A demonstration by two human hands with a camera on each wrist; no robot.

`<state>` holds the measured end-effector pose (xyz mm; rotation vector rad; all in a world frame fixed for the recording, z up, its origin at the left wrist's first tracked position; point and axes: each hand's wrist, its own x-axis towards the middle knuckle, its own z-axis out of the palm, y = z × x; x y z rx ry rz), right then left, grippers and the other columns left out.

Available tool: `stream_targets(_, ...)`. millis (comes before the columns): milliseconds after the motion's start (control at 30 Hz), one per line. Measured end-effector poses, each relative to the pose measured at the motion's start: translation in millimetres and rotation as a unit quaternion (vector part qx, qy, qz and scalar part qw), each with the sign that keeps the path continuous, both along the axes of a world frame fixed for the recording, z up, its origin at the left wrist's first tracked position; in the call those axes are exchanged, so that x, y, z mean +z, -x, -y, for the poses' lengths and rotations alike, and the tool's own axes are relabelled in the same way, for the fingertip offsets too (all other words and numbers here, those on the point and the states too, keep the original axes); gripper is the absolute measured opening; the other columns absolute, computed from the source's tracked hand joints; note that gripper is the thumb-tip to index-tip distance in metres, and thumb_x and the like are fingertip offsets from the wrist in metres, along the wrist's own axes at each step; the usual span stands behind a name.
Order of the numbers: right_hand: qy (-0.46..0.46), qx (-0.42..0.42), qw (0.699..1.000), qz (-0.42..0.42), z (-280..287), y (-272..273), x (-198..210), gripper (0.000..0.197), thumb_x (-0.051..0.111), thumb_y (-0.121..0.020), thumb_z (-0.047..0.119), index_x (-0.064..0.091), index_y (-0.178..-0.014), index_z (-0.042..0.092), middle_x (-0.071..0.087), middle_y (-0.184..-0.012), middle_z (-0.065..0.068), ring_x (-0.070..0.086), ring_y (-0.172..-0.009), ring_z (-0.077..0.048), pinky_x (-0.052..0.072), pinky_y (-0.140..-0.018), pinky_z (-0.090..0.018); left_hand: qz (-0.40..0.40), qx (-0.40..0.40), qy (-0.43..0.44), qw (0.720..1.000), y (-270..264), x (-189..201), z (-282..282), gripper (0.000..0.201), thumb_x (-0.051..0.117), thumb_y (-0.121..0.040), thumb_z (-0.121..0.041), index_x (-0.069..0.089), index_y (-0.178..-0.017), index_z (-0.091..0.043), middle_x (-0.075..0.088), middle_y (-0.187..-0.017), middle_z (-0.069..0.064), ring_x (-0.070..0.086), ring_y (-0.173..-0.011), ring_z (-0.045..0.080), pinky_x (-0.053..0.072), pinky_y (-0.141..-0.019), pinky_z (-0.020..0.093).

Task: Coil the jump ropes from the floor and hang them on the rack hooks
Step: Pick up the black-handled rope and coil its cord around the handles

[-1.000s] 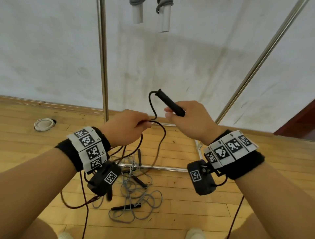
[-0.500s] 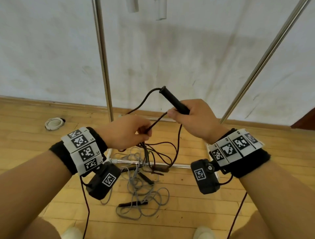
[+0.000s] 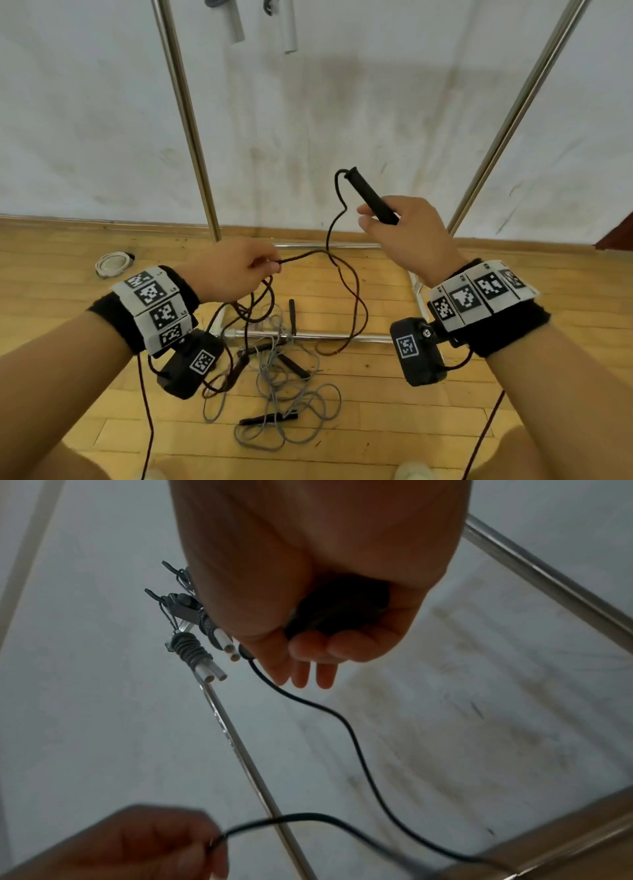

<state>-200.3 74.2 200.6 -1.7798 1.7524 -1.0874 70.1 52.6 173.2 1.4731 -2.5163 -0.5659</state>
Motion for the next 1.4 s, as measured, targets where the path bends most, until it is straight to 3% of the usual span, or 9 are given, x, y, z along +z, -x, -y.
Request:
stream_targets(167, 0.008, 0.101, 0.995, -0.014, -9.3, -26.7, -3.5, 0.014, 0.066, -0.091, 0.035, 0.071, -0.103, 0.030, 0.063, -0.078, 0.011, 0.057, -0.061, -0.001, 0.040, -0.053, -0.008, -0.054, -0.065, 0.071, 0.994, 11.7, 23.0, -5.3, 0.016, 0.053, -0.098, -0.029, 0.069, -0.096, -0.029, 0.058, -0.079, -0.016, 0.055, -0.072, -0.001, 0.035, -0.060, 0.016)
stream_targets(400, -0.019, 0.145, 0.985, -0.092, -10.4, -45.3, -7.9, 0.036, 0.064, -0.091, 0.038, 0.062, -0.078, 0.005, 0.050, -0.057, 0.000, 0.041, -0.047, -0.007, 0.033, -0.048, -0.020, -0.163, -0.033, 0.080, 0.983, 13.9, 19.6, -13.5, 0.009, 0.057, -0.096, -0.033, 0.066, -0.093, -0.033, 0.059, -0.076, -0.015, 0.055, -0.074, -0.003, 0.038, -0.061, 0.008)
stream_targets(533, -0.015, 0.131, 0.987, -0.095, -8.3, -43.3, -5.1, 0.035, 0.064, -0.092, 0.038, 0.063, -0.078, 0.006, 0.049, -0.058, 0.002, 0.044, -0.050, -0.009, 0.037, -0.054, -0.024, -0.075, -0.043, 0.056, 0.995, -0.6, 8.3, -3.8, 0.012, 0.059, -0.094, -0.037, 0.058, -0.082, -0.037, 0.062, -0.079, -0.012, 0.057, -0.074, 0.001, 0.041, -0.062, 0.014)
stream_targets(633, 0.002, 0.087, 0.995, -0.038, -2.6, -34.2, -2.8, 0.029, 0.066, -0.091, 0.035, 0.066, -0.078, 0.010, 0.047, -0.056, 0.007, 0.042, -0.046, -0.003, 0.034, -0.049, -0.012, -0.007, -0.057, 0.019, 0.998, -14.0, -5.2, 4.1, 0.012, 0.059, -0.095, -0.032, 0.062, -0.084, -0.028, 0.066, -0.083, -0.011, 0.060, -0.078, 0.004, 0.047, -0.068, 0.022)
stream_targets(767, 0.009, 0.069, 0.997, -0.038, 4.6, -29.9, -5.2, 0.030, 0.066, -0.091, 0.034, 0.066, -0.079, 0.007, 0.046, -0.054, 0.005, 0.039, -0.044, -0.004, 0.035, -0.050, -0.016, 0.013, -0.039, -0.010, 0.999, -24.8, -17.9, 12.5, 0.010, 0.056, -0.097, -0.035, 0.059, -0.088, -0.037, 0.063, -0.084, -0.020, 0.056, -0.079, -0.007, 0.034, -0.059, 0.008)
stream_targets(967, 0.021, 0.028, 0.999, 0.021, 16.4, -29.3, -12.7, 0.014, 0.068, -0.091, 0.029, 0.074, -0.099, 0.019, 0.062, -0.070, 0.005, 0.051, -0.054, -0.010, 0.047, -0.061, -0.031, -0.076, 0.040, -0.017, 0.996, -30.0, -24.4, 19.8, 0.012, 0.053, -0.099, -0.031, 0.060, -0.092, -0.037, 0.067, -0.078, -0.014, 0.058, -0.071, -0.014, 0.040, -0.056, 0.005)
stream_targets(1033, 0.019, 0.034, 0.999, 0.021, 18.4, -31.5, -15.5, 0.018, 0.068, -0.091, 0.028, 0.073, -0.108, 0.025, 0.062, -0.075, 0.009, 0.053, -0.056, -0.009, 0.049, -0.062, -0.031, -0.095, 0.053, -0.007, 0.994, -30.5, -23.2, 20.5, 0.012, 0.052, -0.099, -0.035, 0.064, -0.097, -0.037, 0.068, -0.076, -0.010, 0.062, -0.070, -0.006, 0.045, -0.058, 0.010)
stream_targets(1267, -0.031, 0.168, 0.985, -0.035, 14.7, -63.5, -35.7, 0.018, 0.067, -0.091, 0.034, 0.069, -0.106, 0.025, 0.055, -0.062, 0.010, 0.050, -0.048, -0.002, 0.041, -0.052, -0.025, -0.155, -0.040, 0.036, 0.987, -12.8, -19.6, 11.4, 0.014, 0.056, -0.097, -0.034, 0.068, -0.092, -0.029, 0.060, -0.076, -0.009, 0.054, -0.073, 0.003, 0.040, -0.065, 0.011)
stream_targets(1400, -0.029, 0.187, 0.981, -0.053, 16.6, -72.5, -38.3, 0.014, 0.066, -0.090, 0.036, 0.067, -0.085, 0.023, 0.061, -0.065, 0.000, 0.056, -0.055, -0.011, 0.045, -0.055, -0.028, -0.184, -0.065, 0.048, 0.980, -11.0, -18.0, 11.6, 0.010, 0.061, -0.095, -0.028, 0.069, -0.089, -0.025, 0.059, -0.074, -0.010, 0.054, -0.073, 0.005, 0.040, -0.066, 0.010)
